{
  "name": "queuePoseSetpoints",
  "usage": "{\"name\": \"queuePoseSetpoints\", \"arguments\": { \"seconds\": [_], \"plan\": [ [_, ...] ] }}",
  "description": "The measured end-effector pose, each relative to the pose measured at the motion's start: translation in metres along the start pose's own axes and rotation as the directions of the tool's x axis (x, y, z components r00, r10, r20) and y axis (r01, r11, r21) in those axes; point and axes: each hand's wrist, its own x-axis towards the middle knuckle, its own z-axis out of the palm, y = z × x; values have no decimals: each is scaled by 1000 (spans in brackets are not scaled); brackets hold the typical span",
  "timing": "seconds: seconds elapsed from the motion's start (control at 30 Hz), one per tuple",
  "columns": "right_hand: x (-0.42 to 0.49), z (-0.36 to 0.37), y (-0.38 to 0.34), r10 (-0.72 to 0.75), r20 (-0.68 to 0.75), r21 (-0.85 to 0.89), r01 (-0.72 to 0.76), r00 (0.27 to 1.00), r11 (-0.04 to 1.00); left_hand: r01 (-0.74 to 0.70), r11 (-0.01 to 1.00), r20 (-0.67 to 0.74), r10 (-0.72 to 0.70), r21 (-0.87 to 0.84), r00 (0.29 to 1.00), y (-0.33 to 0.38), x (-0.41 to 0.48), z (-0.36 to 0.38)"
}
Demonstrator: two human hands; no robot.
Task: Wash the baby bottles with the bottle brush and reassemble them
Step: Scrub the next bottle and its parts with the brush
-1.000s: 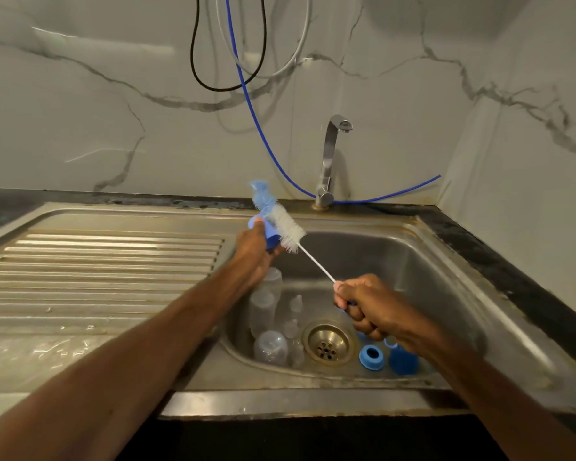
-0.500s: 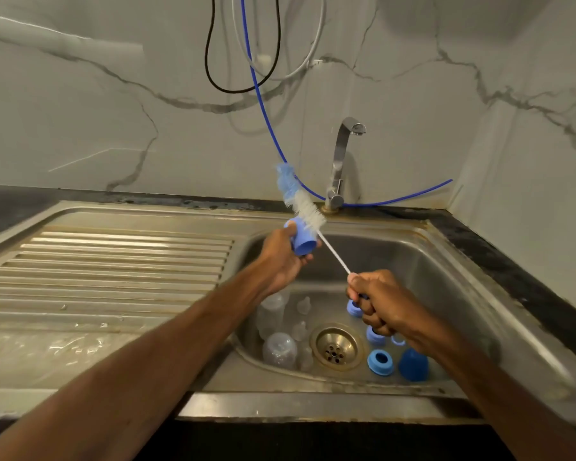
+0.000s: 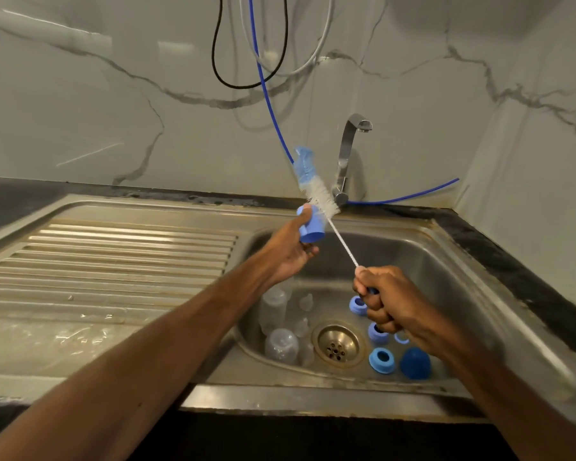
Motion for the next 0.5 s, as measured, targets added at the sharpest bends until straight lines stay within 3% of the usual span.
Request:
{"name": "queuePoseSetpoints", "arguments": {
  "seconds": [0.1, 0.27, 0.4, 0.5],
  "plan": [
    [-6, -1, 4, 11, 40, -40, -10, 999, 999, 1, 999, -42, -3, -53, 999, 6, 2, -14],
    [5, 0, -4, -20, -46, -35, 18, 999, 999, -43, 998, -22, 44, 47, 999, -1, -1, -2],
    [-3, -1, 3, 24, -5, -61, -24, 1000, 998, -107, 985, -90, 96, -134, 991, 15, 4, -15],
    [-2, -2, 2, 7, -15, -87, -8, 1000, 996, -72, 994, -92, 65, -78, 994, 11, 1, -20]
  ]
}}
